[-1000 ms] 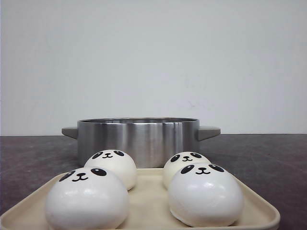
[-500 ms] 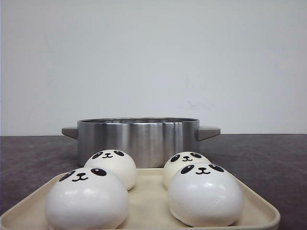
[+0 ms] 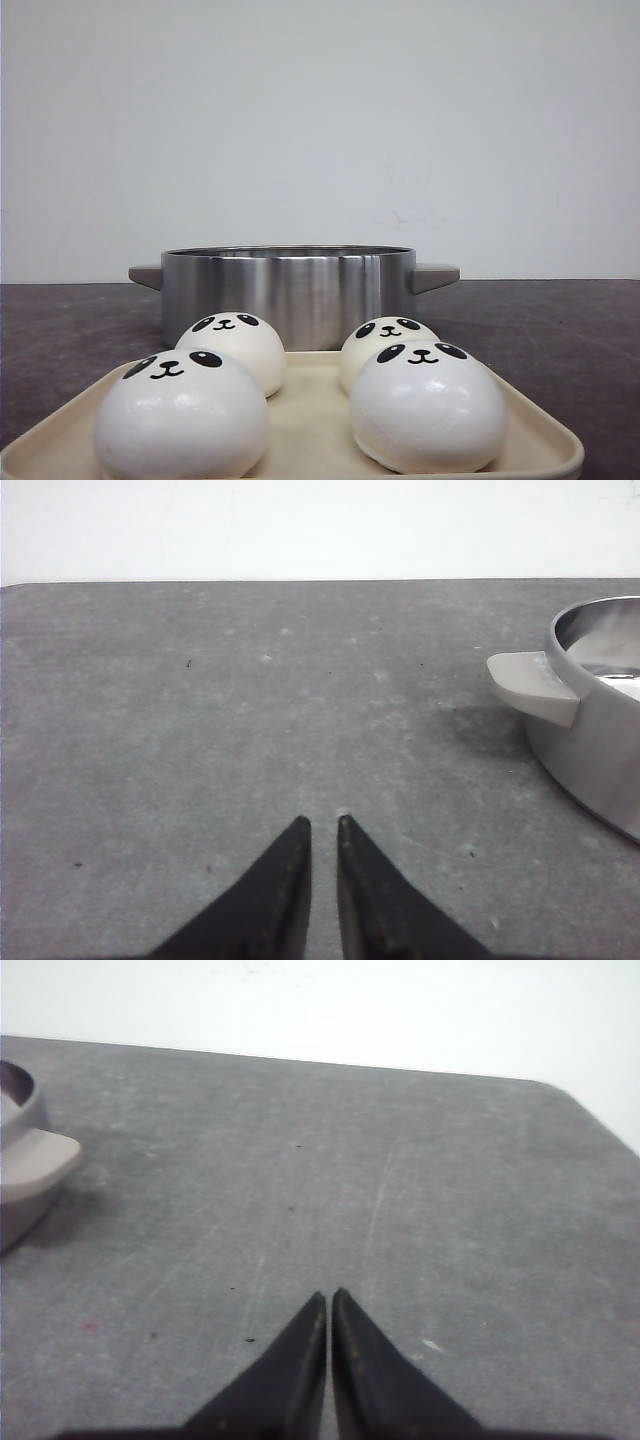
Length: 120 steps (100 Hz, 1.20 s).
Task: Steam buns
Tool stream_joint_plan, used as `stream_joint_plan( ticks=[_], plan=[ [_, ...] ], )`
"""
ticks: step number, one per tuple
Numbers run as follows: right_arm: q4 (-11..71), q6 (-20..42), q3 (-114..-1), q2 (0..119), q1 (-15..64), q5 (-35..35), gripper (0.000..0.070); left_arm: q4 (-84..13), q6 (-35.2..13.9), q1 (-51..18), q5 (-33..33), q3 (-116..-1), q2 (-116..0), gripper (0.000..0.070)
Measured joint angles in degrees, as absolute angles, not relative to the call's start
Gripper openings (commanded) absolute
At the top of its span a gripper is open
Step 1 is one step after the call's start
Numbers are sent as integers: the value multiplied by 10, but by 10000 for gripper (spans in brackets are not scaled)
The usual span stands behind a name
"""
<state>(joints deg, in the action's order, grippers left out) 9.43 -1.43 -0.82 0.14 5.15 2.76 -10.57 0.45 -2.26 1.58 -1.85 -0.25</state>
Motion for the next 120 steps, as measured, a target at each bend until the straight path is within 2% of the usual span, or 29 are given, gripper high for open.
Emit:
stream_joint_plan(
  ticks=[23,39,53,65,75,81,90,98,111,120],
  plan=[
    [93,-14,-8,1,51,25,7,-106,4,-23,16,-18,-3,0],
    [58,47,-8,1,51,-19,7,-105,-16,-23,16,-18,-3,0],
    [-8,138,-8,1,51,-78,7,-106,-78,-23,16,-19,-3,0],
    [-76,215,-10,1,51,-105,6,-119,-155,-23,8,-32,-3,4],
    [-54,259,-46,4,51,-127,5,-123,-226,-23,-50,-77,-7,6],
    [-17,271,-96,15,51,-134,5,-127,-250,-23,-87,-121,-18,6],
    [53,266,-198,53,51,-136,5,-161,-262,-23,-107,-214,-60,6],
    [123,232,-300,104,51,-140,5,-218,-257,-23,-109,-309,-120,6],
    [234,148,-466,201,51,-139,5,-316,-205,-23,-122,-472,-227,6],
    [277,105,-550,249,51,-134,6,-356,-164,-23,-122,-570,-283,6]
  ],
)
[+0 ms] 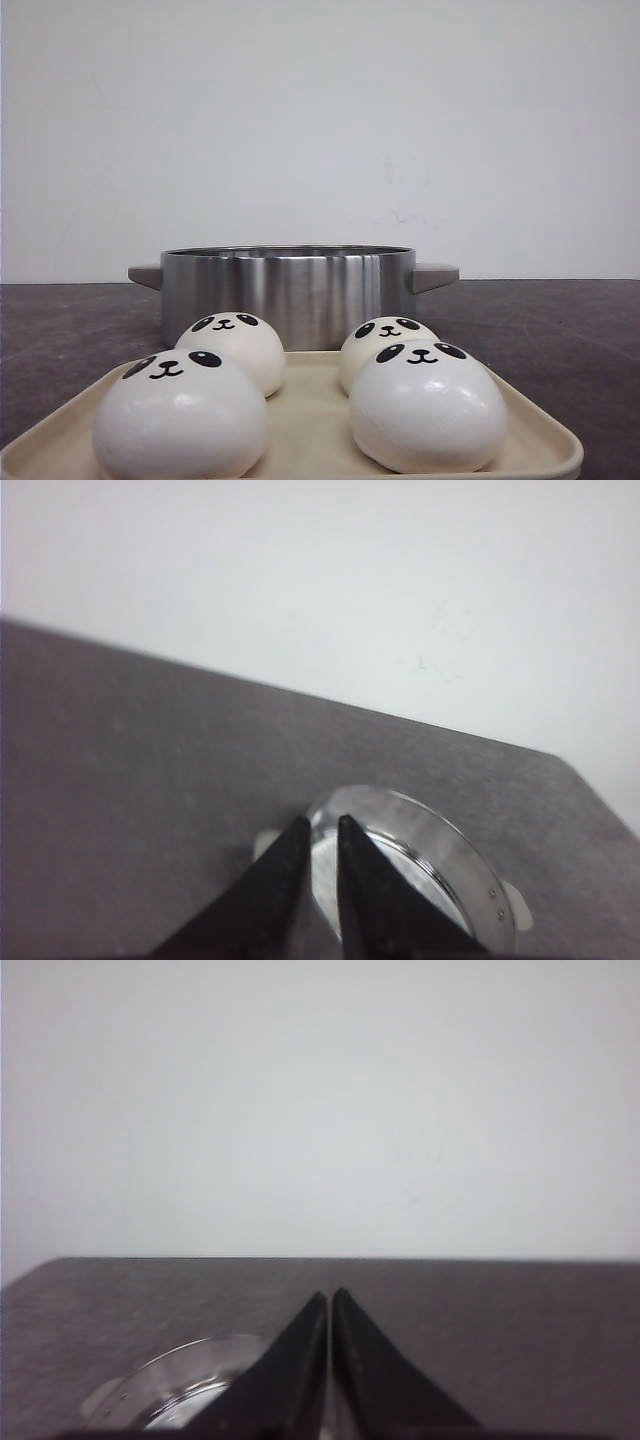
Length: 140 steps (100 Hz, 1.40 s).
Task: Steam buns
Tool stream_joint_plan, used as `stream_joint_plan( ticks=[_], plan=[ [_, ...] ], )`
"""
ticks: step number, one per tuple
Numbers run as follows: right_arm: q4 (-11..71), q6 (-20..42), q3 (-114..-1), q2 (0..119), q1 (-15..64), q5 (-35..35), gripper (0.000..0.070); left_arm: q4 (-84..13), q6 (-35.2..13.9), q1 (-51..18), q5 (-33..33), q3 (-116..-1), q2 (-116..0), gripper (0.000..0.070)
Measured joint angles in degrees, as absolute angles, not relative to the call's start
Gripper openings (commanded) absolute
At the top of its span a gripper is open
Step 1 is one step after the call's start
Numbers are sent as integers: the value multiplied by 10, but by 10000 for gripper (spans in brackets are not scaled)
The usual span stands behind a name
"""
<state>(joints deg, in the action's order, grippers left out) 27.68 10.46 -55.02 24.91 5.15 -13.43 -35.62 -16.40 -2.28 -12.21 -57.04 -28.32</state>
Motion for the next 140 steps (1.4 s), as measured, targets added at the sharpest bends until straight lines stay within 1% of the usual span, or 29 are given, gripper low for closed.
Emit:
stream_joint_plan(
  ticks=[5,8,10,12,15,18,22,24,26,27,28,30,36,50,55,61,69,79,92,105,111,118,128,140],
  plan=[
    [279,92,-578,263,51,-134,5,-366,-151,-24,-122,-613,-304,7],
    [278,87,-589,268,51,-134,6,-368,-145,-25,-122,-635,-313,36],
    [276,84,-594,269,51,-135,7,-368,-142,-25,-122,-647,-318,69],
    [275,82,-597,269,51,-136,12,-368,-140,-26,-122,-658,-321,116],
    [270,79,-598,269,51,-142,57,-368,-139,-26,-122,-671,-325,210],
    [265,79,-599,269,51,-153,165,-369,-137,-26,-122,-680,-326,323],
    [259,78,-598,269,51,-170,376,-369,-135,-26,-123,-686,-325,471],
    [256,78,-598,269,51,-178,487,-369,-134,-27,-123,-687,-324,530],
    [255,79,-598,269,51,-183,582,-370,-133,-27,-123,-687,-323,573],
    [254,80,-598,269,51,-185,616,-372,-132,-27,-123,-687,-322,589],
    [253,81,-598,269,51,-188,644,-373,-131,-27,-123,-687,-322,602],
    [252,84,-598,269,51,-192,675,-377,-130,-28,-123,-687,-322,614],
    [250,93,-598,269,51,-204,676,-396,-130,-31,-123,-687,-324,614],
    [232,107,-598,272,51,-258,669,-454,-131,-44,-123,-686,-326,614],
    [220,109,-598,277,51,-270,669,-463,-131,-54,-125,-683,-326,614],
    [216,114,-599,287,52,-277,669,-463,-131,-70,-142,-675,-326,614],
    [236,122,-600,316,52,-284,669,-461,-131,-92,-165,-659,-326,614],
    [289,123,-600,369,69,-282,669,-475,-134,-115,-169,-634,-329,614],
    [364,119,-599,438,128,-233,669,-510,-137,-133,-169,-608,-335,614],
    [418,119,-598,495,234,-144,666,-508,-137,-147,-169,-602,-337,614],
    [434,132,-598,524,291,-95,666,-506,-137,-152,-169,-602,-335,613],
    [443,163,-598,567,353,-50,666,-505,-135,-155,-168,-602,-333,614],
    [443,213,-598,639,408,-54,663,-506,-129,-156,-167,-602,-333,614],
    [428,264,-598,724,439,-67,611,-506,-127,-160,-166,-602,-333,614]
  ],
)
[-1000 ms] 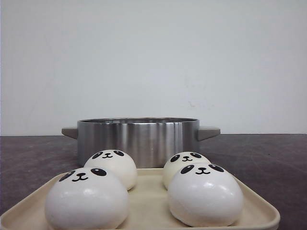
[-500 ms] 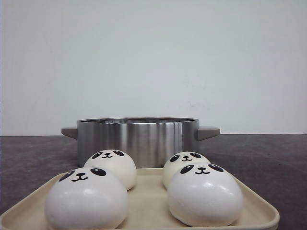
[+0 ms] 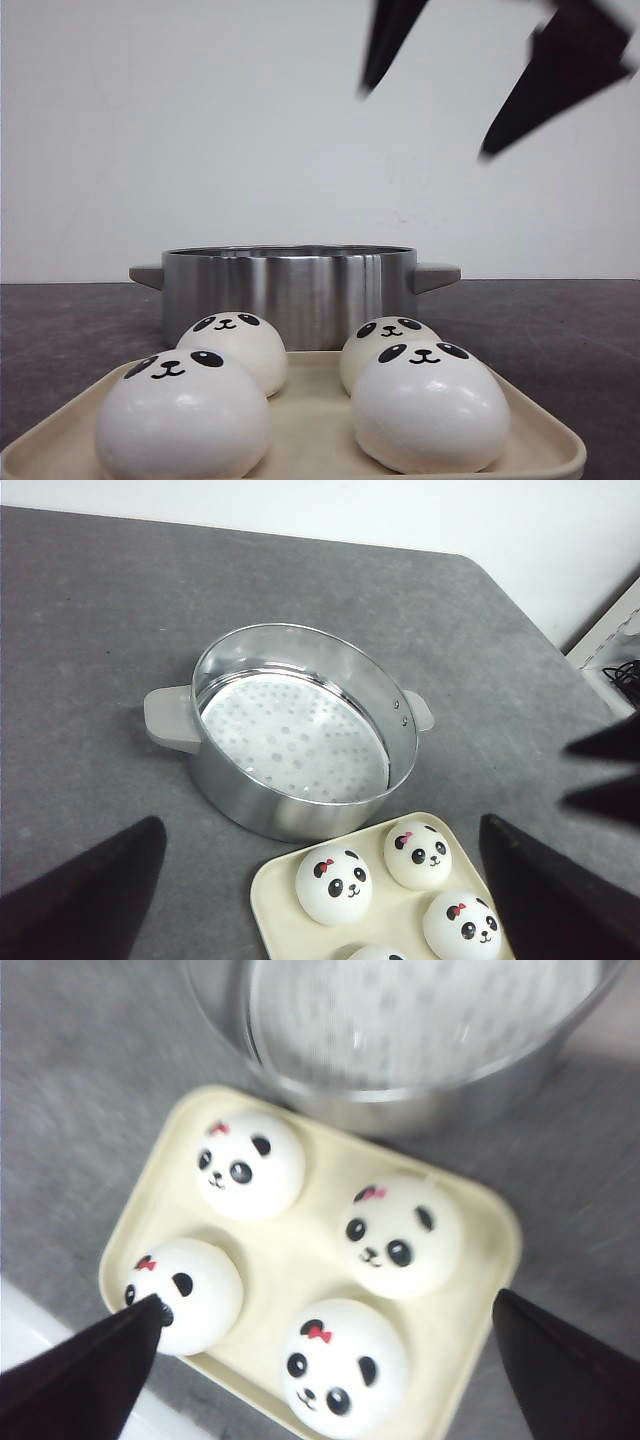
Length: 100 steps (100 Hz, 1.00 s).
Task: Steam buns
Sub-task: 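Lower the right gripper onto the far panda bun nearest it and grasp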
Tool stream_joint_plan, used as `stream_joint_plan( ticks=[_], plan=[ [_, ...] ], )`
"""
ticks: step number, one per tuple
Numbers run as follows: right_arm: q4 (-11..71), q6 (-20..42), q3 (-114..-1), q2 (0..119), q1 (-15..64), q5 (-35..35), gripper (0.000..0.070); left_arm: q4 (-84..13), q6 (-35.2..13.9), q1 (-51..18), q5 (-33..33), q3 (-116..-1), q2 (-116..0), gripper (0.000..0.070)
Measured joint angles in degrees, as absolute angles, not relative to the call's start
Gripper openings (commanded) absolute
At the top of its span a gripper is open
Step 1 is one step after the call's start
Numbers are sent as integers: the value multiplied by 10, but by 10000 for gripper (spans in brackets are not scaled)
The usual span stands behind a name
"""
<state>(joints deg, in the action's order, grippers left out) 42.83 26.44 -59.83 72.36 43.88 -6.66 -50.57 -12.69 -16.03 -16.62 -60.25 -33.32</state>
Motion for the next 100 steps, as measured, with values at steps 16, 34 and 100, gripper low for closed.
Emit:
stream_joint_plan(
  ticks=[16,34,100],
  plan=[
    [413,288,-598,837,442,-64,610,-506,-126,-171,-166,-602,-333,613],
    [380,292,-598,911,432,-62,606,-506,-126,-186,-166,-602,-333,614],
    [330,320,-599,977,400,-81,5,-507,-124,-219,-162,-602,-333,601]
  ],
)
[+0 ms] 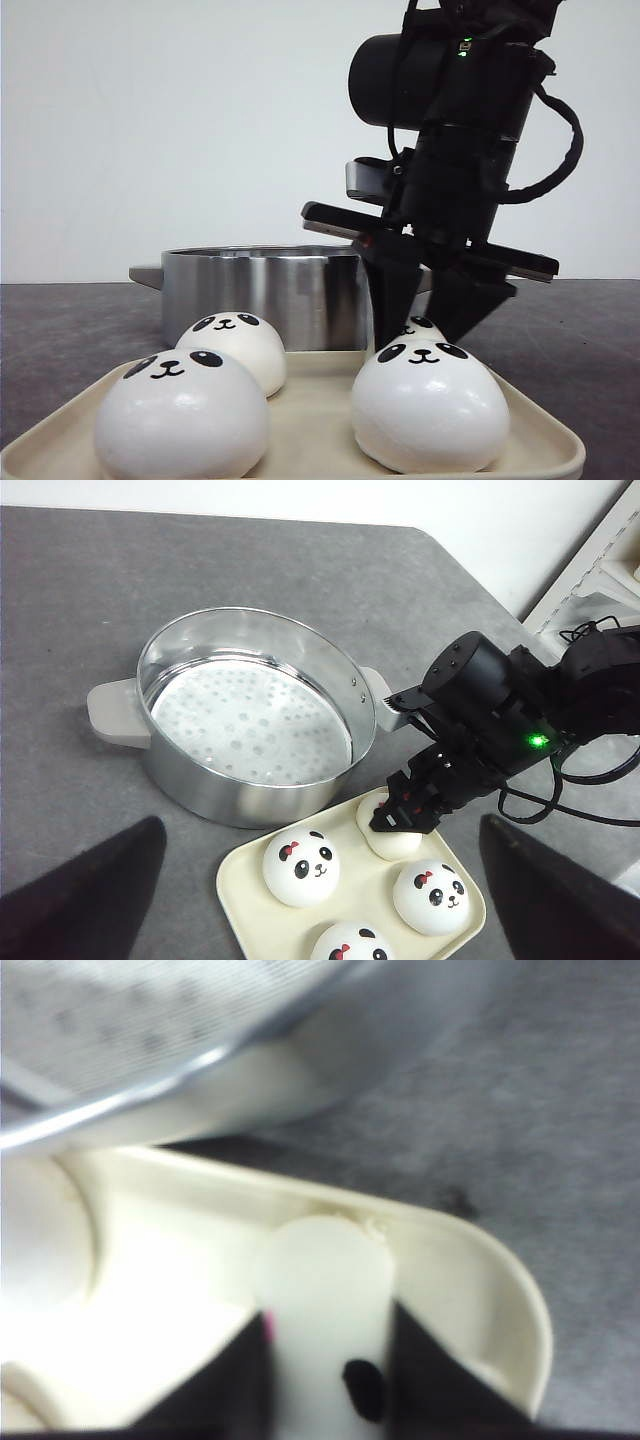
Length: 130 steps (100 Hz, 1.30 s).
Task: Steam buns
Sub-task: 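Lower the right gripper onto the far panda bun nearest it and grasp, then lift the bun with the right gripper and lower it into the pot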
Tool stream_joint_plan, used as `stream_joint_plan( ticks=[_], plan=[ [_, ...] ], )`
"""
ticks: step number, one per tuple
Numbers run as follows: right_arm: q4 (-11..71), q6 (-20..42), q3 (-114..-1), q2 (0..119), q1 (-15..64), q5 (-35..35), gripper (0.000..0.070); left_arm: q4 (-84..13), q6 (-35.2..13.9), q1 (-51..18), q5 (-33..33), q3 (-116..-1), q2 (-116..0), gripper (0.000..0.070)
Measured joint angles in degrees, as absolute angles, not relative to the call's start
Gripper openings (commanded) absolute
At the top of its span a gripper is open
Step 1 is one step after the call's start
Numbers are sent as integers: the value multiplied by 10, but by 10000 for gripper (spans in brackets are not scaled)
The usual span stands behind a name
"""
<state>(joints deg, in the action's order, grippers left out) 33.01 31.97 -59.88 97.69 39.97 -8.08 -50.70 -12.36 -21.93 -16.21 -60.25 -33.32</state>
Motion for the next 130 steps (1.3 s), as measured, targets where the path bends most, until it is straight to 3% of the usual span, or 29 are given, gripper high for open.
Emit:
stream_joint_plan(
  ticks=[23,41,61,74,108,130],
  plan=[
    [368,318,-618,949,422,-117,5,-508,-123,-220,-162,-602,-333,596],
    [374,300,-705,858,471,-117,5,-508,-120,-220,-160,-602,-333,596],
    [376,246,-828,834,489,-8,4,-507,-119,-220,-154,-602,-333,596],
    [374,208,-899,863,447,28,4,-505,-119,-220,-152,-602,-333,596],
    [376,180,-964,1046,347,-59,4,-504,-119,-220,-150,-602,-333,596],
    [376,180,-964,1138,334,-61,4,-504,-119,-220,-149,-602,-333,596]
  ],
)
